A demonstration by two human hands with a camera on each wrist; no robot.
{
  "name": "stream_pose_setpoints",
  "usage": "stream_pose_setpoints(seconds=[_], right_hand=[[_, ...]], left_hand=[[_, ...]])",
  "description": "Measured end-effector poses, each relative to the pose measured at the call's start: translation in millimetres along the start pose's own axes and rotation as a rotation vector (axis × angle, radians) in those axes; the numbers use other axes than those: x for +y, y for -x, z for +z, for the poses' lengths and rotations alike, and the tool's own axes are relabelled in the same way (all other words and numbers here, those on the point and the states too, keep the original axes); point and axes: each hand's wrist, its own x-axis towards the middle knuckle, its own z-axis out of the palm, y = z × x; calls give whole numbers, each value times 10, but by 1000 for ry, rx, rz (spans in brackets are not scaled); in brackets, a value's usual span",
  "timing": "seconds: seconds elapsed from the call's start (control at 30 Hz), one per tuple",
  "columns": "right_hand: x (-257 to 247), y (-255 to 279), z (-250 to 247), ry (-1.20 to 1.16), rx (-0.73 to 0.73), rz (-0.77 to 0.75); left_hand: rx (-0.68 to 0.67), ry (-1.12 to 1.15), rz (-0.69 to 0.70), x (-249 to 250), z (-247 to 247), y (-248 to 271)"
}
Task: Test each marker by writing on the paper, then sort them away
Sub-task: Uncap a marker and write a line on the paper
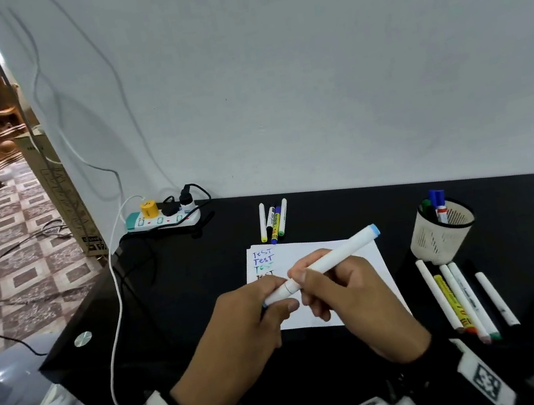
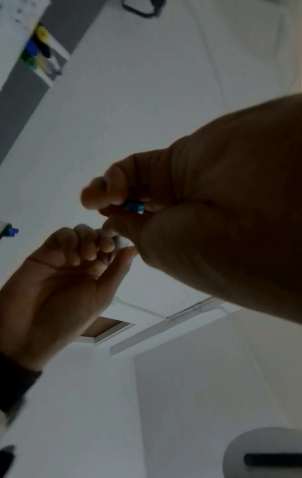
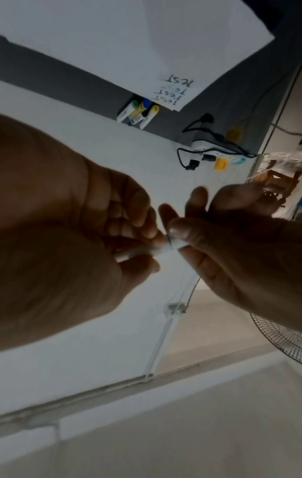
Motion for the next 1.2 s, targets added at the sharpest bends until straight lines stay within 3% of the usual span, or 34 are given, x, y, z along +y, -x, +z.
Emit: stream_pose_setpoints(seconds=[0.1,0.2,0.3,0.43,0.53,0.7,0.87,1.2], right_hand=[[39,-2,34,-23,63,-10],[-49,-121,-300,-354,369,-46],[-227,-273,-815,-519,560,-63],[24,-528,-799,-486,513,27],[478,-803,-527,-418,461,163],[1189,-1146,53,-194,358,352],[1480,-1303,311,210,330,278],[1581,-1310,381,403,305,177]], left_hand=[[-102,-45,16,22,-33,74],[-206,-53,-25,-146,-155,174],[-81,-36,-154,-567,-243,262],[65,-97,-221,-1019,-84,150],[41,-181,-157,-1247,154,-92],[-7,-96,-166,-1522,433,-274],[13,-176,-142,-1649,522,-271],[29,-194,-136,-1722,559,-276]])
